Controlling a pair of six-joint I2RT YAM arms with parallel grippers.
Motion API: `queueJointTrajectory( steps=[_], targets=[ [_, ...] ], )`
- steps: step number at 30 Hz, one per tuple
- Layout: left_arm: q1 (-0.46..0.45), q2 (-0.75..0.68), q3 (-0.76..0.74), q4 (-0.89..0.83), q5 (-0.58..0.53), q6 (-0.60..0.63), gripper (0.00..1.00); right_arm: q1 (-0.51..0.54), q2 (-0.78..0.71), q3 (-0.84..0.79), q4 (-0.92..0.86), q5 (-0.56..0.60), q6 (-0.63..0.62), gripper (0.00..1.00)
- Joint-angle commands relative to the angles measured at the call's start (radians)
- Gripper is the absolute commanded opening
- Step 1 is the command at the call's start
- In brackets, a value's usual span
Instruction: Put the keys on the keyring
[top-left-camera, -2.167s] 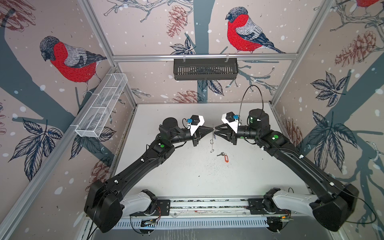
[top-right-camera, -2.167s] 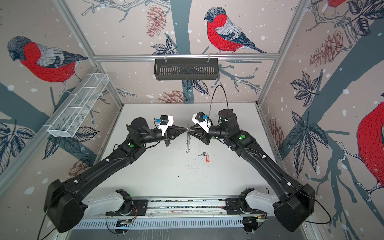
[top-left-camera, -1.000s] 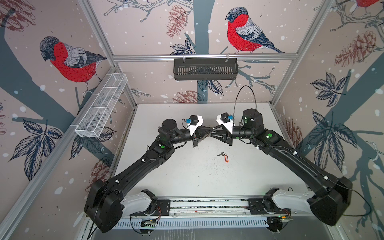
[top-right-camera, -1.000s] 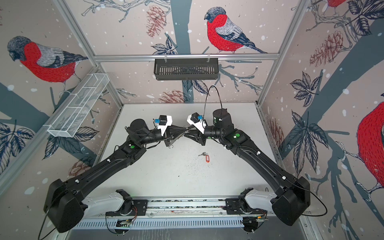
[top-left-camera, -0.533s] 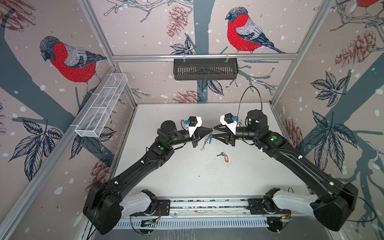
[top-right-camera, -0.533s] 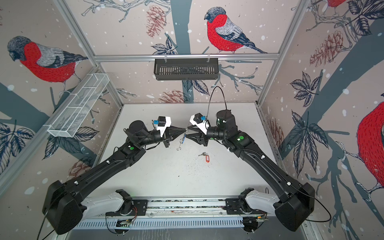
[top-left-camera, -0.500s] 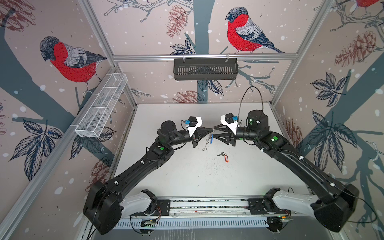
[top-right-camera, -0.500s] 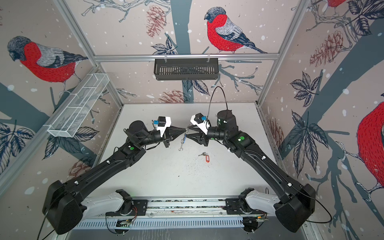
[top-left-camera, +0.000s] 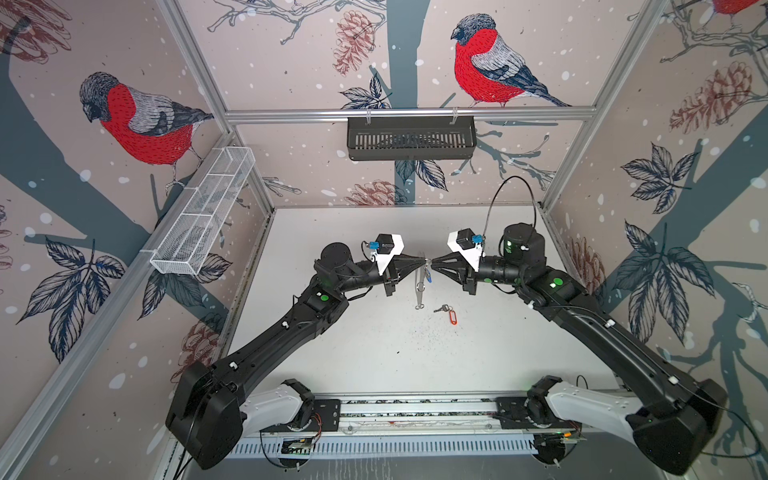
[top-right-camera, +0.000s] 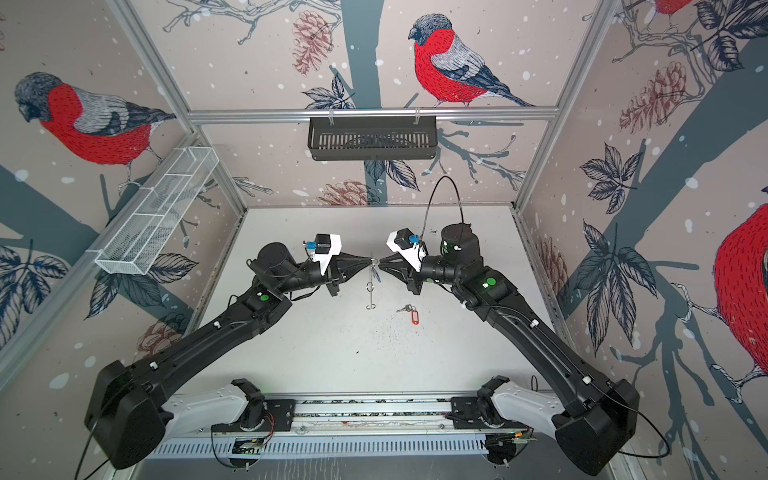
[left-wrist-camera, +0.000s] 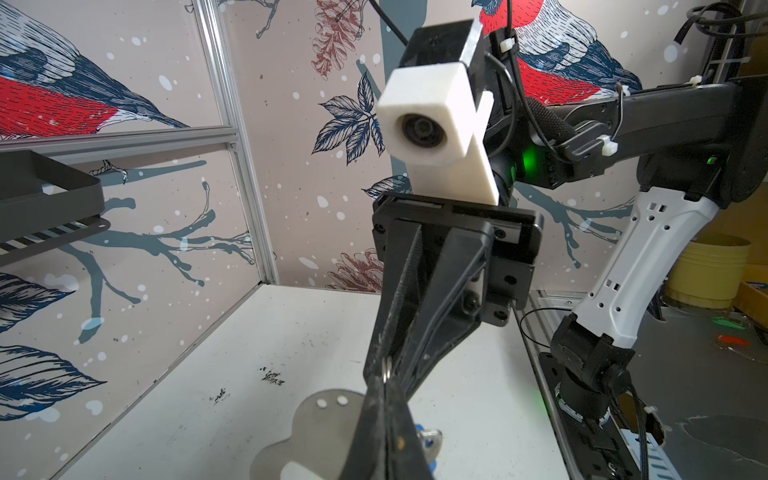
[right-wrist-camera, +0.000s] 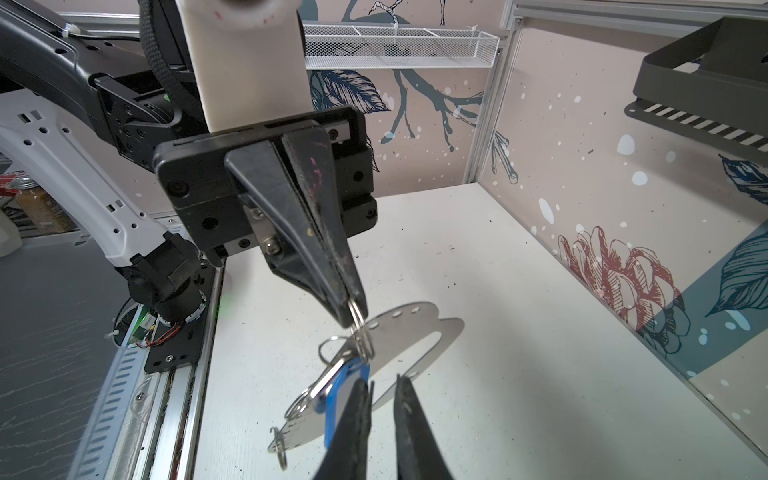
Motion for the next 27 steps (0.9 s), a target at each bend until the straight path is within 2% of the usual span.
queueJointTrajectory(
  steps=[1, 16, 27],
  targets=[
    [-0.001, -0.003, 0.003, 0.040, 0.007, 0.000, 0.00, 0.000, 0.005, 0.004, 0.048, -0.034, 0.008, 0.16],
    [-0.001, 0.000, 0.002, 0.034, 0.020, 0.006, 0.00, 0.002, 0.017, 0.017, 0.070, -0.068, 0.011, 0.18],
    [0.000, -0.002, 0.000, 0.039, 0.020, 0.007, 0.00, 0.005, 0.034, 0.024, 0.069, -0.074, 0.008, 0.13]
  ],
)
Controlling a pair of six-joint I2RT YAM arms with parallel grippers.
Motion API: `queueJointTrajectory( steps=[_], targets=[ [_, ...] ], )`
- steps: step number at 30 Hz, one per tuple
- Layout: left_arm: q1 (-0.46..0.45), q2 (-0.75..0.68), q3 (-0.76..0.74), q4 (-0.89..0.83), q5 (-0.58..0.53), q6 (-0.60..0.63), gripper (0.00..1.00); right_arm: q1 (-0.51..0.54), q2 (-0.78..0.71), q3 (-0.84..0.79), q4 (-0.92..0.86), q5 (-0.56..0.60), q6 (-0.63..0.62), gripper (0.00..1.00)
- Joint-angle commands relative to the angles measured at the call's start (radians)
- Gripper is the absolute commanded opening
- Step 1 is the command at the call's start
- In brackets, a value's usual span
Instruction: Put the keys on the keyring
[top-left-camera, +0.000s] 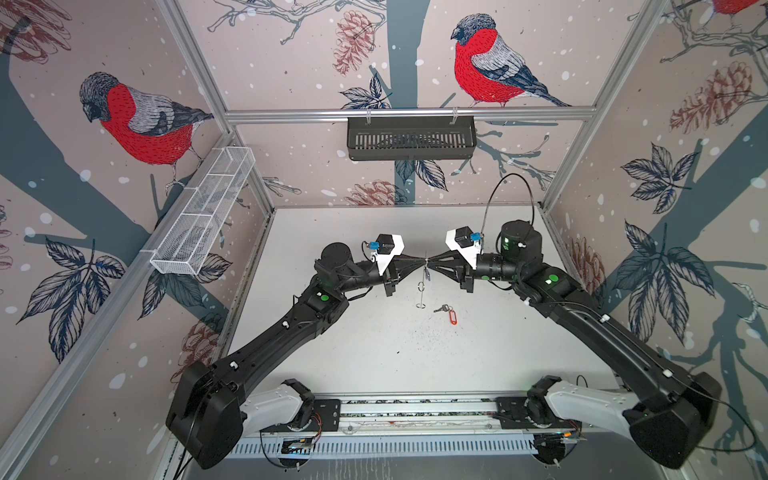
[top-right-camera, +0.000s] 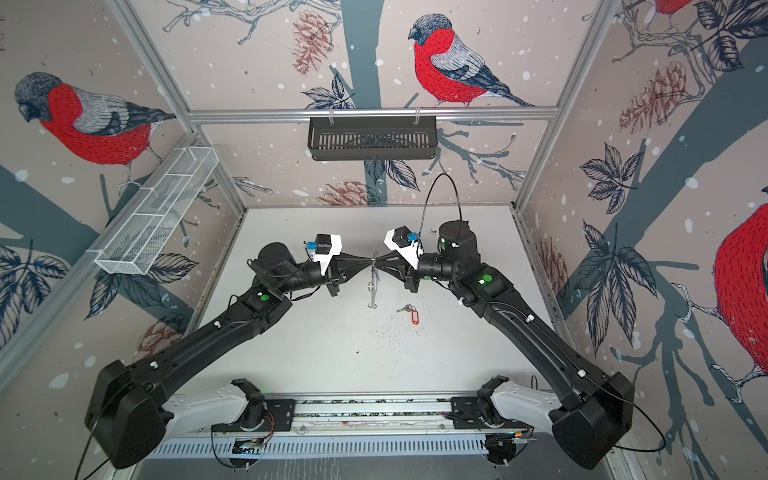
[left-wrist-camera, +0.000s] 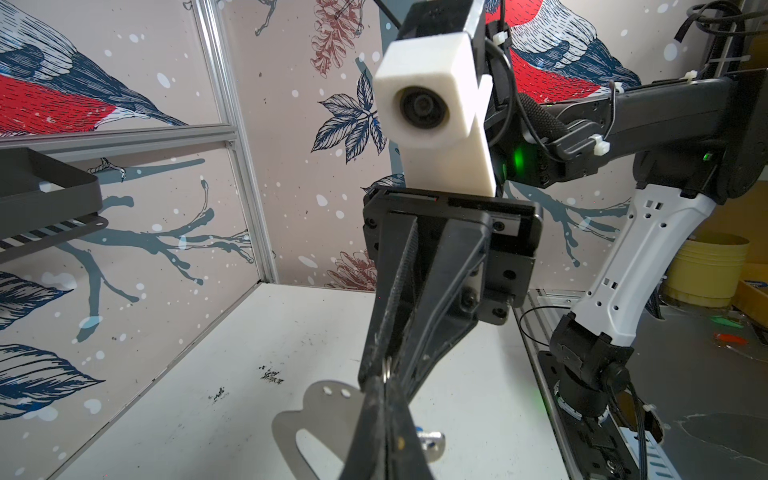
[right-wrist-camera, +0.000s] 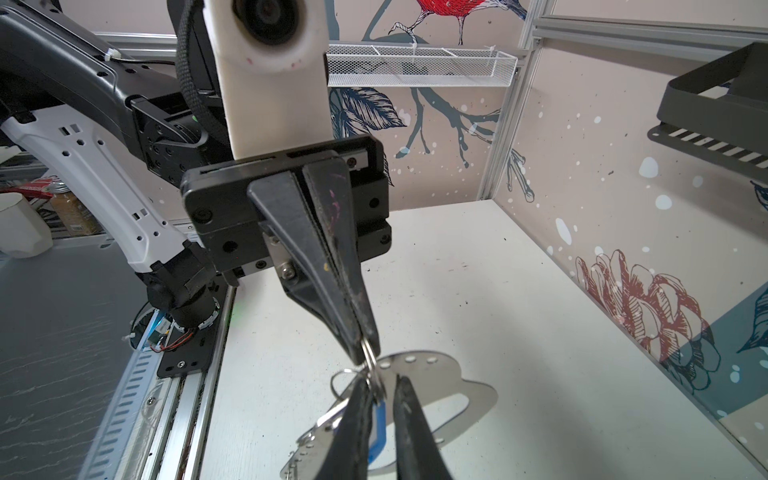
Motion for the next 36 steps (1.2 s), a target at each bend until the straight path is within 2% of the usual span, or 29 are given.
queueJointTrajectory(
  steps=[1, 15, 19, 29, 36],
  targets=[
    [0.000, -0.004, 0.001, 0.040, 0.015, 0.006, 0.00, 0.002, 0.003, 0.008, 0.026, -0.017, 0.005, 0.12],
    [-0.001, -0.006, 0.001, 0.052, 0.015, 0.001, 0.00, 0.007, 0.012, 0.014, 0.027, -0.025, 0.003, 0.07],
    [0.000, -0.002, 0.000, 0.050, 0.017, 0.000, 0.00, 0.008, 0.012, 0.016, 0.030, -0.026, 0.002, 0.01],
    [0.000, -0.007, 0.003, 0.018, -0.013, 0.010, 0.00, 0.008, 0.006, 0.017, 0.028, -0.019, 0.000, 0.00],
    [0.000, -0.022, 0.003, -0.001, -0.034, 0.022, 0.17, 0.008, 0.015, 0.036, -0.013, 0.011, -0.017, 0.00]
  ],
)
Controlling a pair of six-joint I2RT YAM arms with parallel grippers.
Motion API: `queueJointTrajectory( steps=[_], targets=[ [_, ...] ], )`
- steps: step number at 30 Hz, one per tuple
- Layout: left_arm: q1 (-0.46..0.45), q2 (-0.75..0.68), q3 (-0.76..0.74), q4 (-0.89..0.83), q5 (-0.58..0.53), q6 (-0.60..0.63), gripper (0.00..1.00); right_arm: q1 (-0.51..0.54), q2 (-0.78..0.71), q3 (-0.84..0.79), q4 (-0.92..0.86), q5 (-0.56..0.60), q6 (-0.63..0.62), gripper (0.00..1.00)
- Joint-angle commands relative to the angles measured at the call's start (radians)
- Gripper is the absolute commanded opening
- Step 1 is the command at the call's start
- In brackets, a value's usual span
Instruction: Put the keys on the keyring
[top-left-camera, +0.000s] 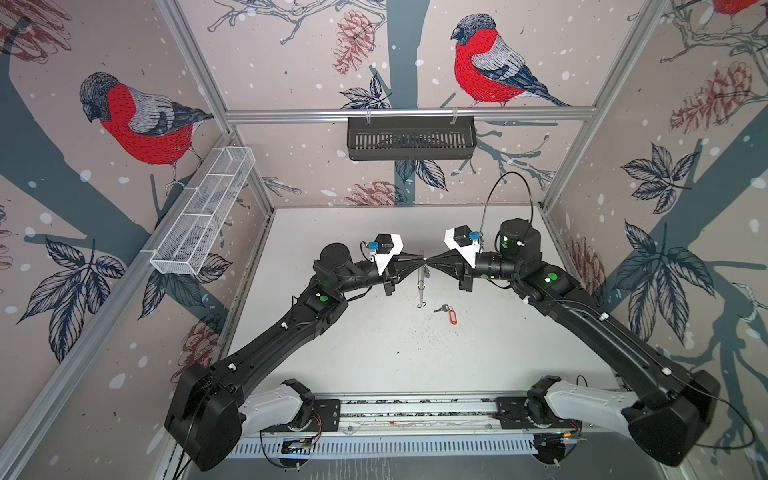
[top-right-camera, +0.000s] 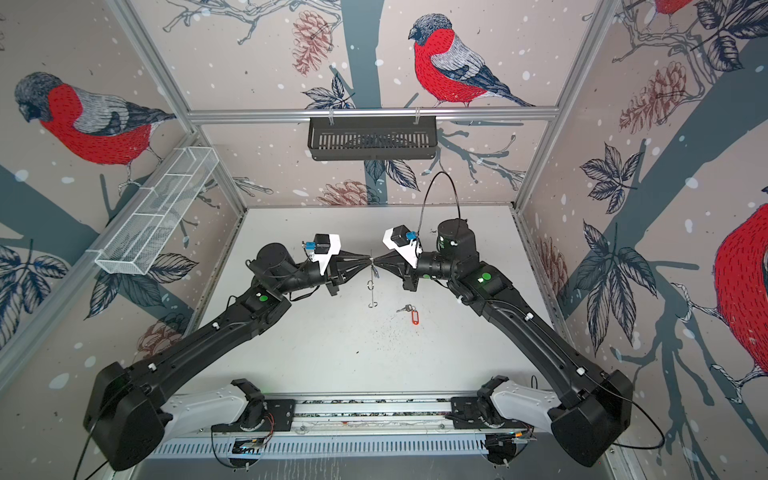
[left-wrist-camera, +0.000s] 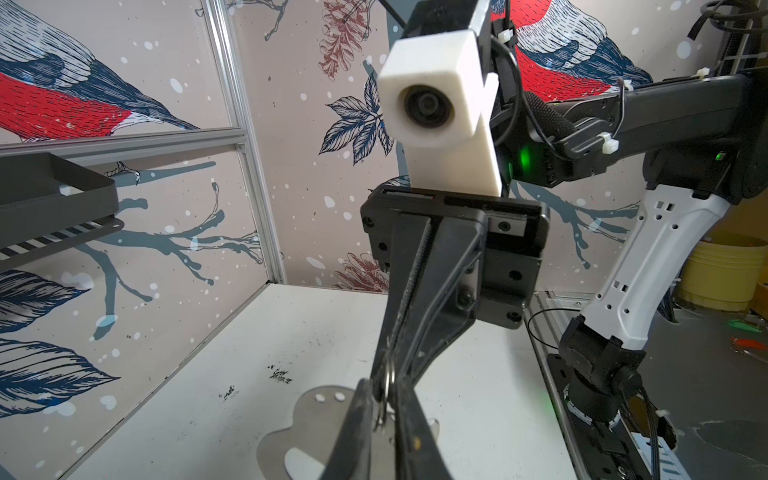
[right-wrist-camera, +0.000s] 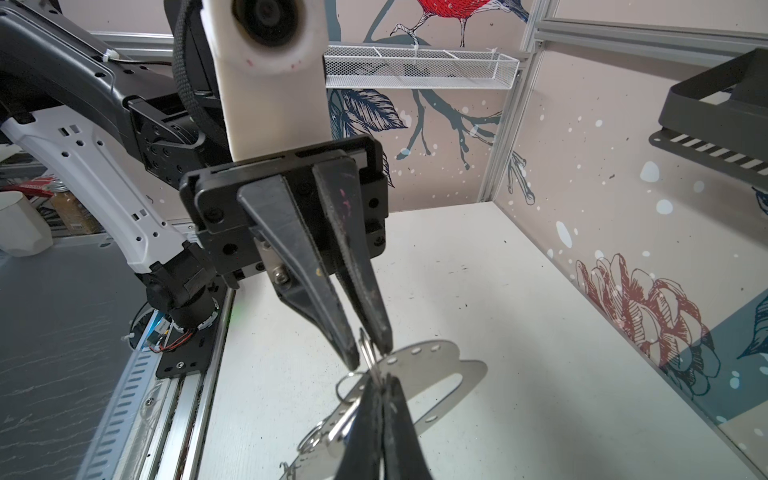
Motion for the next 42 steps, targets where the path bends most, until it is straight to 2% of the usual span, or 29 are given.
queueJointTrajectory(
  steps=[1, 11, 14, 19, 24, 31, 36, 42],
  targets=[
    [0.000, -0.009, 0.006, 0.007, -0.011, 0.014, 0.18, 0.001, 0.005, 0.015, -0.007, 0.010, -0.016, 0.00],
    [0.002, -0.035, 0.014, -0.066, -0.062, 0.053, 0.22, 0.002, 0.011, 0.030, -0.030, 0.050, -0.023, 0.00],
    [0.001, -0.064, 0.024, -0.147, -0.117, 0.094, 0.23, 0.001, 0.024, 0.058, -0.077, 0.080, -0.039, 0.00],
    [0.001, -0.087, 0.091, -0.376, -0.235, 0.191, 0.22, 0.013, 0.063, 0.155, -0.210, 0.146, -0.077, 0.00],
    [0.000, -0.079, 0.150, -0.519, -0.335, 0.262, 0.23, 0.053, 0.145, 0.316, -0.393, 0.262, -0.110, 0.00],
    [-0.022, -0.040, 0.210, -0.566, -0.384, 0.321, 0.22, 0.136, 0.285, 0.572, -0.658, 0.473, -0.134, 0.00],
    [-0.098, -0.033, 0.221, -0.583, -0.532, 0.371, 0.21, 0.180, 0.358, 0.692, -0.770, 0.583, -0.130, 0.00],
    [-0.150, -0.058, 0.206, -0.543, -0.664, 0.370, 0.24, 0.199, 0.382, 0.729, -0.790, 0.617, -0.121, 0.00]
  ],
)
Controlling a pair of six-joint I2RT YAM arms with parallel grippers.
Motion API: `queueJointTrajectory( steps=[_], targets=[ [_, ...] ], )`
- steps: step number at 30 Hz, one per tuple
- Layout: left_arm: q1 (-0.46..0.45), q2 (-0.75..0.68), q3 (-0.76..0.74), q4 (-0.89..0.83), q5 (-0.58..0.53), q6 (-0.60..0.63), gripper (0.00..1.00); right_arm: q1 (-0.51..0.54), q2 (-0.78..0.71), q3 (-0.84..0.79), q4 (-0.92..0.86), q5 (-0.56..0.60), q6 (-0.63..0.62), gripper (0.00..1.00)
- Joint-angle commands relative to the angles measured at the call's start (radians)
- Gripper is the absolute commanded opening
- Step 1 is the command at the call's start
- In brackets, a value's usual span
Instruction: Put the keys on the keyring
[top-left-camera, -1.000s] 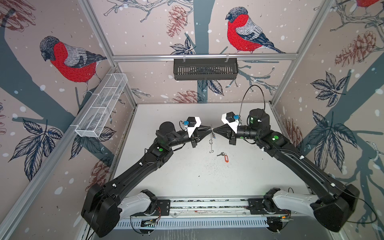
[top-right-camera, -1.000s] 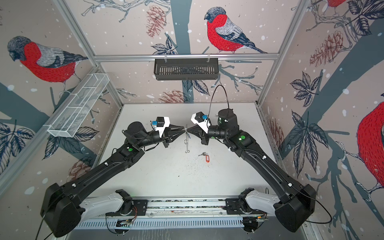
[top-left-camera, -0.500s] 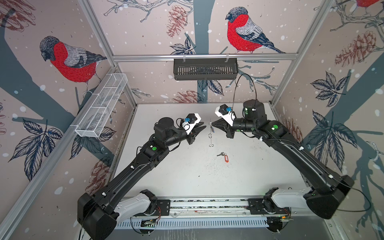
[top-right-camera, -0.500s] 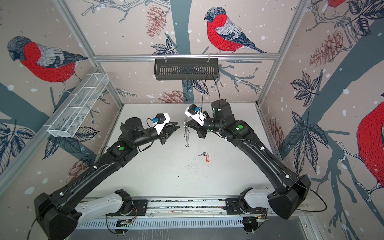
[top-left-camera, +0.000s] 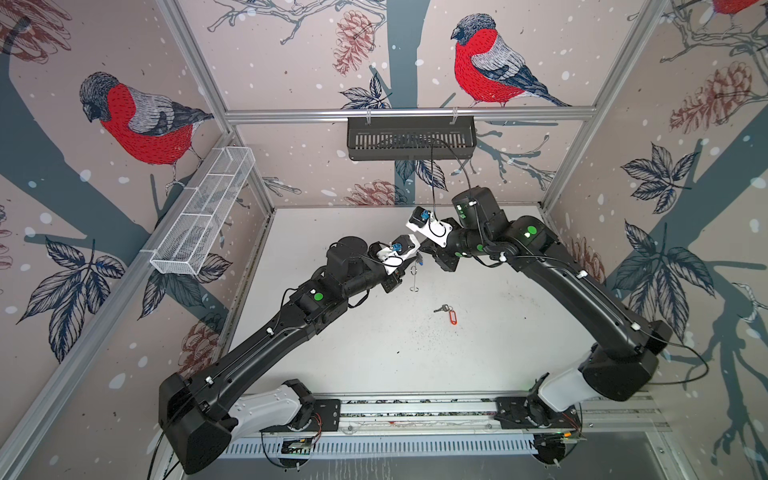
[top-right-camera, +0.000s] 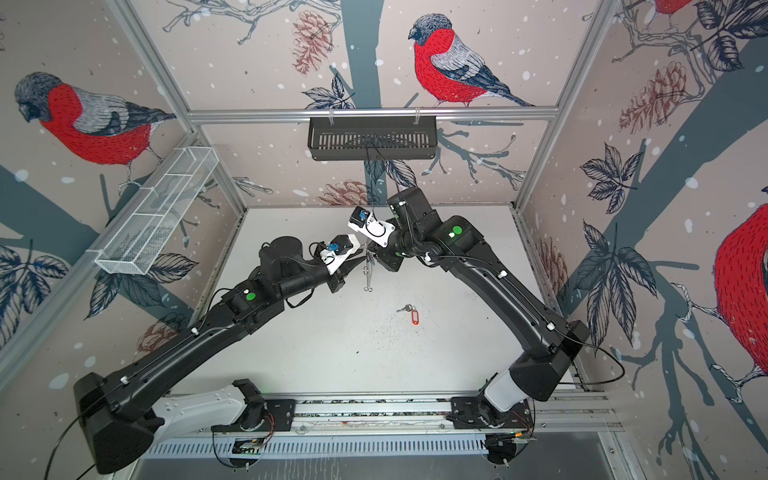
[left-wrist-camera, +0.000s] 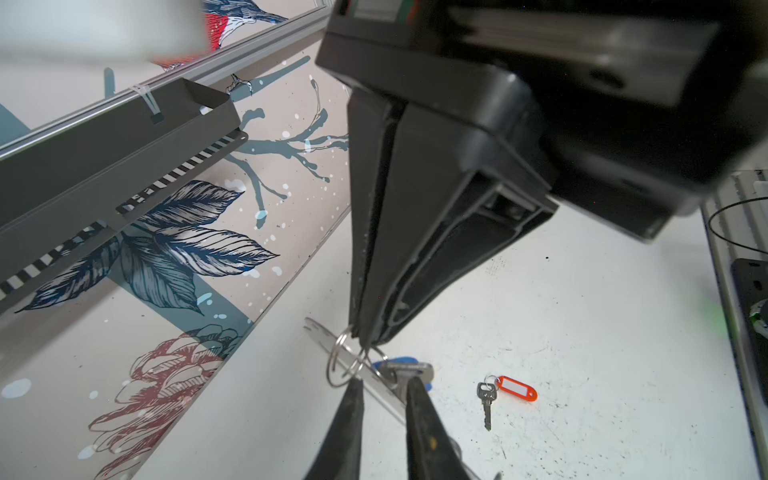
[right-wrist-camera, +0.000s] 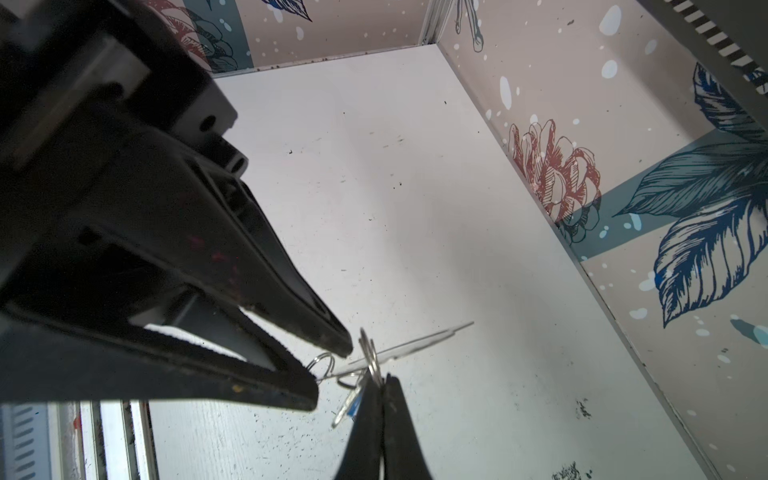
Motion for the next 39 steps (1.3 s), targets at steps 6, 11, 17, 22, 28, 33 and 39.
queueJointTrajectory(
  steps=[6, 11, 17, 22, 28, 33, 39],
  targets=[
    [-0.022, -0.046, -0.061, 0.141, -0.143, 0.004, 0.25, 0.008, 0.008, 0.003, -0.020, 0.037, 0.006, 0.00],
    [-0.024, -0.058, -0.105, 0.203, -0.126, 0.022, 0.25, 0.011, -0.007, -0.014, -0.007, 0.007, -0.004, 0.00],
    [-0.024, -0.065, -0.131, 0.236, -0.054, 0.069, 0.24, 0.010, -0.030, -0.045, 0.019, -0.020, -0.016, 0.00],
    [-0.024, -0.067, -0.152, 0.272, -0.016, 0.109, 0.21, 0.011, -0.043, -0.059, 0.033, -0.044, -0.023, 0.00],
    [-0.024, -0.059, -0.151, 0.281, 0.005, 0.131, 0.19, 0.011, -0.063, -0.080, 0.056, -0.070, -0.028, 0.00],
    [-0.024, -0.068, -0.151, 0.281, 0.037, 0.140, 0.19, 0.010, -0.073, -0.095, 0.066, -0.080, -0.031, 0.00],
    [-0.024, -0.068, -0.126, 0.241, 0.070, 0.154, 0.19, 0.011, -0.079, -0.099, 0.075, -0.094, -0.034, 0.00]
  ],
)
